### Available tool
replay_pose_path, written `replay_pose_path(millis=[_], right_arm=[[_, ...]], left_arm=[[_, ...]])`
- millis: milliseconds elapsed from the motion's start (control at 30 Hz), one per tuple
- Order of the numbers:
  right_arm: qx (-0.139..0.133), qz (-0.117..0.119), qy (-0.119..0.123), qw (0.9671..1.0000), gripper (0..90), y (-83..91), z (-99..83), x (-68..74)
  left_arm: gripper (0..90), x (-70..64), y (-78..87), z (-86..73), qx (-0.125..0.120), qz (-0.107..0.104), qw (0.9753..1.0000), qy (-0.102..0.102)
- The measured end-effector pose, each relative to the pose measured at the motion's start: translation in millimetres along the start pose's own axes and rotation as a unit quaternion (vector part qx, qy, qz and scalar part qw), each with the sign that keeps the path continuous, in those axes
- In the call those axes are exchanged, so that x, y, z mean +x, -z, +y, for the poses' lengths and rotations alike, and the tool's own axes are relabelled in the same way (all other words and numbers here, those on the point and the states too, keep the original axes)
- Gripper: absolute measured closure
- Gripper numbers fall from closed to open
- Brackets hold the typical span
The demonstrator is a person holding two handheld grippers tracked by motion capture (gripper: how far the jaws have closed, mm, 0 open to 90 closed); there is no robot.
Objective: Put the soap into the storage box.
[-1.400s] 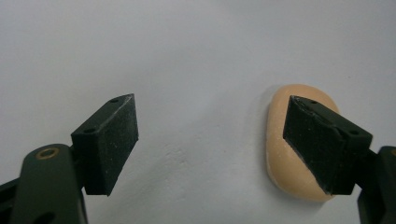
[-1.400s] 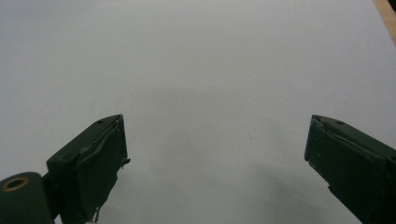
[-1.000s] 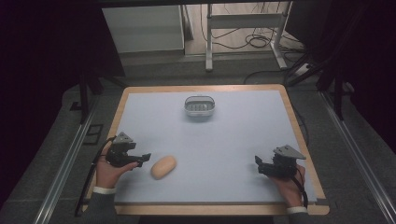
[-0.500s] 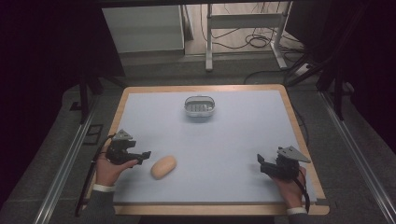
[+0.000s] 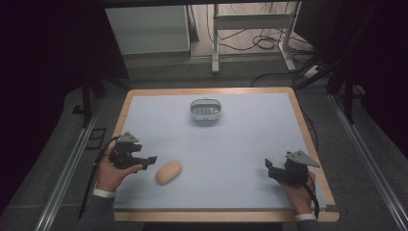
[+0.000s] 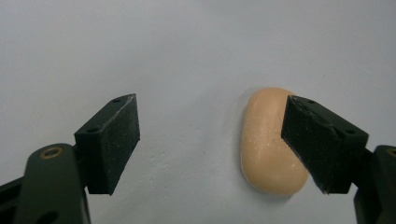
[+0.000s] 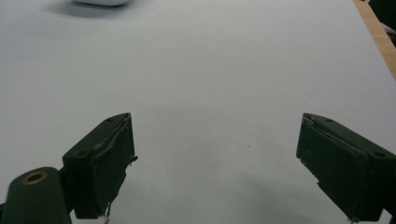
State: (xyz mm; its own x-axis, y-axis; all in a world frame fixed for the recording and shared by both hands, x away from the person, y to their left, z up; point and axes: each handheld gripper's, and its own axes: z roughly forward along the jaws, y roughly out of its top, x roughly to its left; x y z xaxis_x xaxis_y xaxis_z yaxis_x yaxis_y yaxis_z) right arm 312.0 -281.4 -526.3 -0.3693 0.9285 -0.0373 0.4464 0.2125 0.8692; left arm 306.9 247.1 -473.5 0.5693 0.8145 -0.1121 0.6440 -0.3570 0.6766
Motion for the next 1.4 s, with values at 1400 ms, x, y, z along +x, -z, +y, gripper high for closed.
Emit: replay_pose_path(millis=[1400], right_arm=[[0.002, -0.007, -0.006, 1.0, 11.4, -0.5, 0.1, -0.6]], left_arm=[[21.3, -53.1, -52.5, 10.6, 0.108, -0.017, 0.9919, -0.064]])
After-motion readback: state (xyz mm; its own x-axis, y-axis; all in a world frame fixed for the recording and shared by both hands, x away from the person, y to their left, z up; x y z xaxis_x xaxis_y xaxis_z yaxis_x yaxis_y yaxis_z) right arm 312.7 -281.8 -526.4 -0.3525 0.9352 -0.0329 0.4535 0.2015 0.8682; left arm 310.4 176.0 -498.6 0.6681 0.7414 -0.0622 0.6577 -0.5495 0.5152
